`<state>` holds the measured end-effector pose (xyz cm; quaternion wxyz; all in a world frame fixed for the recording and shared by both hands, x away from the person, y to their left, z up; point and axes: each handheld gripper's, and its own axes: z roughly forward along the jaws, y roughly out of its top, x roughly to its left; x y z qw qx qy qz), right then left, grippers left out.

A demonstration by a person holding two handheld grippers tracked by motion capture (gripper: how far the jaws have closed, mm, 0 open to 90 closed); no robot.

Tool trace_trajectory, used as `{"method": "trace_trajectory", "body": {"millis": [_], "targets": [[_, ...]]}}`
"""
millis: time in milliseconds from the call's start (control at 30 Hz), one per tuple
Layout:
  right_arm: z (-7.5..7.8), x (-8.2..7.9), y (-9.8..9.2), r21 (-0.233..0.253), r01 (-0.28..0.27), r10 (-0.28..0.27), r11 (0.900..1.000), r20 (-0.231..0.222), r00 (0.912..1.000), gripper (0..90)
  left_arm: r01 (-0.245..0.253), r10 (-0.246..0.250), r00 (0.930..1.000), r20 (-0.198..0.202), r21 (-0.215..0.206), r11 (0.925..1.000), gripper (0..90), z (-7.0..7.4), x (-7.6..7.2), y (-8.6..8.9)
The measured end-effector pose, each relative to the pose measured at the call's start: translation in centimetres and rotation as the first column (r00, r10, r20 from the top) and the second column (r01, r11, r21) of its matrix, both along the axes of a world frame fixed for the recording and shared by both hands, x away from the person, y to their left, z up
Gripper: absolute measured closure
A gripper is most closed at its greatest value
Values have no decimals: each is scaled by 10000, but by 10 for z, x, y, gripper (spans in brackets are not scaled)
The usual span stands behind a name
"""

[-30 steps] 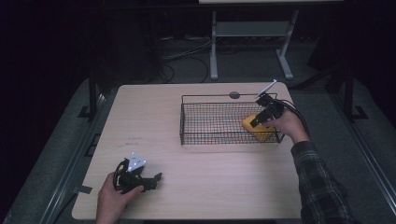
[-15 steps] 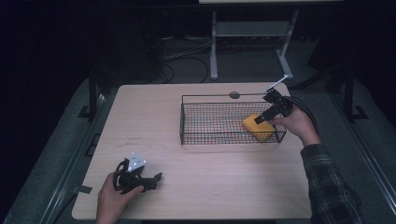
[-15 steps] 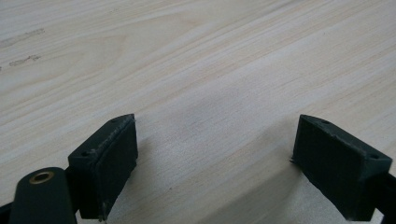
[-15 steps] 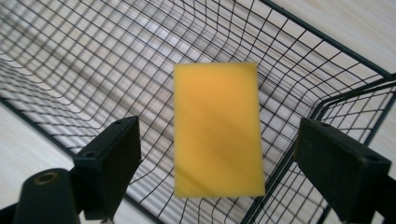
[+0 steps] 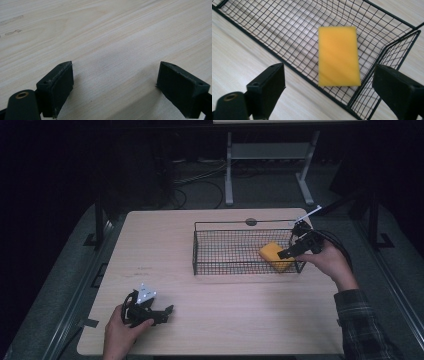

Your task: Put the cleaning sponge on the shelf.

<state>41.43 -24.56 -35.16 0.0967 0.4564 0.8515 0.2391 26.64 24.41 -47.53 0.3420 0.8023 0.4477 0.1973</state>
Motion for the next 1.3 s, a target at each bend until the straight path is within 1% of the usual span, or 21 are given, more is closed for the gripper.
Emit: {"method": "trace_trajectory", "body": {"millis": [233,433,467,500,533,733,867,1067,1300], "targets": [[-3,-22,-5,146,-43,39,9999,272,9996,58,-2,2,10000,1,-4,10000,129,0,0,0],[-9,-43,-10,252,-139,126,9996,513,9986,56,-5,5,10000,1,-3,10000,129,0,0,0],[-9,-43,-10,252,-139,126,9996,513,9986,56,-4,4,10000,1,-4,10000,129,0,0,0],[-11,-47,-10,262,-150,135,9995,558,9983,56,-5,5,10000,1,-4,10000,129,0,0,0],[-13,-54,-11,338,-154,134,9993,612,9980,56,-4,4,10000,1,-3,10000,129,0,0,0],[-20,-74,-14,523,-261,216,9983,856,9961,56,-3,3,10000,2,-3,10000,129,0,0,0],[-27,-88,-16,575,-310,251,9979,1006,9946,57,7,-7,10000,11,13,10000,129,0,0,0],[-42,-107,-16,578,-513,420,9970,1518,9875,57,-4,4,10000,1,-5,10000,129,0,0,0],[-59,-120,-19,669,-595,467,9960,1781,9829,57,-17,17,10000,22,-14,10000,130,0,0,0]]}}
